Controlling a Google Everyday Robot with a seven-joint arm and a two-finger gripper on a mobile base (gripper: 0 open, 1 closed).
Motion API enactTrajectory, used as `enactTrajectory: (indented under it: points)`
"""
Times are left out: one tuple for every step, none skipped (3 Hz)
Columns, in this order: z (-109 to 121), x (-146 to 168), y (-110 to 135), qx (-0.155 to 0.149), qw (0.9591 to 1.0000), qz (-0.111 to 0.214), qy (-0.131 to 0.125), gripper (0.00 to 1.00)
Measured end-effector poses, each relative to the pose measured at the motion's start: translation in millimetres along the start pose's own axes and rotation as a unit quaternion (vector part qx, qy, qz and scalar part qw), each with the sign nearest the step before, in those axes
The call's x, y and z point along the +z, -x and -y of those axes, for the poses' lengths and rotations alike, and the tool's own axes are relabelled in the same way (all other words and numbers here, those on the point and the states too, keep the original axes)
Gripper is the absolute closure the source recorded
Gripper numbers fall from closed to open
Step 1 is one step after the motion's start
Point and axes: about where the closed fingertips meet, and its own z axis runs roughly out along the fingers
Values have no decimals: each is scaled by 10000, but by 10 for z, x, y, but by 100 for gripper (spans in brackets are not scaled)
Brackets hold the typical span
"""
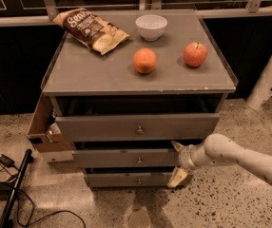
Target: Open middle drawer
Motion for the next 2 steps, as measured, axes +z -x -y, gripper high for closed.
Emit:
enactTrajectory:
  points:
    - [113, 80, -45, -51, 9999, -104, -32, 0]
    - [208, 160, -101, -48, 9998, -195, -32, 0]
